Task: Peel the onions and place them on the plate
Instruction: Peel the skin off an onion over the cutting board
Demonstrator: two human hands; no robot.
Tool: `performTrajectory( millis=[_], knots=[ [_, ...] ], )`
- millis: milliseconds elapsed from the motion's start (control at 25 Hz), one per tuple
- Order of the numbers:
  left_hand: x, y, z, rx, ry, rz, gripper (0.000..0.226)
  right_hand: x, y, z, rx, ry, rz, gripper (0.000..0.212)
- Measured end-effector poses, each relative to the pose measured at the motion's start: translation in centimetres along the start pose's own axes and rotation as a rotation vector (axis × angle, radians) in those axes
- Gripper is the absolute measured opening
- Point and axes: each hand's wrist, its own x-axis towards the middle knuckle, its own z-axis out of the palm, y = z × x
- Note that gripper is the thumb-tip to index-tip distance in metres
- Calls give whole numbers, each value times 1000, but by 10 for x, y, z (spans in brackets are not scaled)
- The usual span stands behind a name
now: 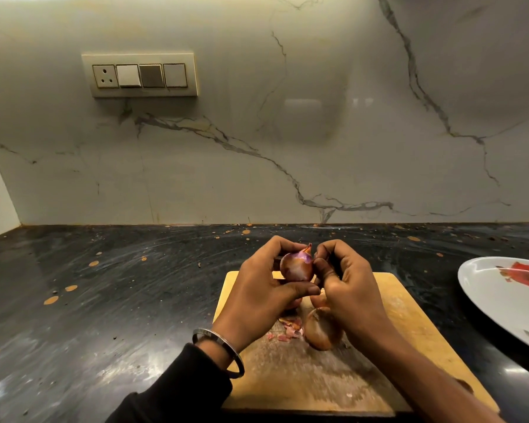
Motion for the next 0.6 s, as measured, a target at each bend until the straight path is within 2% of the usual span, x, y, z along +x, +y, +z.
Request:
performTrajectory(
  millis=[160,240,320,400,480,600],
  knots=[
    [-1,-1,7,279,125,98,49,-2,4,7,-79,72,-21,32],
    [0,-2,4,363,111,82,51,-3,3,7,-130,82,-66,30],
    [0,2,1,210,-35,-36,51,-1,4,3,-136,96,-58,28],
    [1,8,-1,-92,-154,-166,44,2,6,-3,-81,118,-8,23],
    [2,11,-4,-264,-137,-233,38,3,3,-6,-23,110,14,18],
    [5,9,-10,-318,-99,-243,32,3,-3,-7,66,9,21,16]
  ],
)
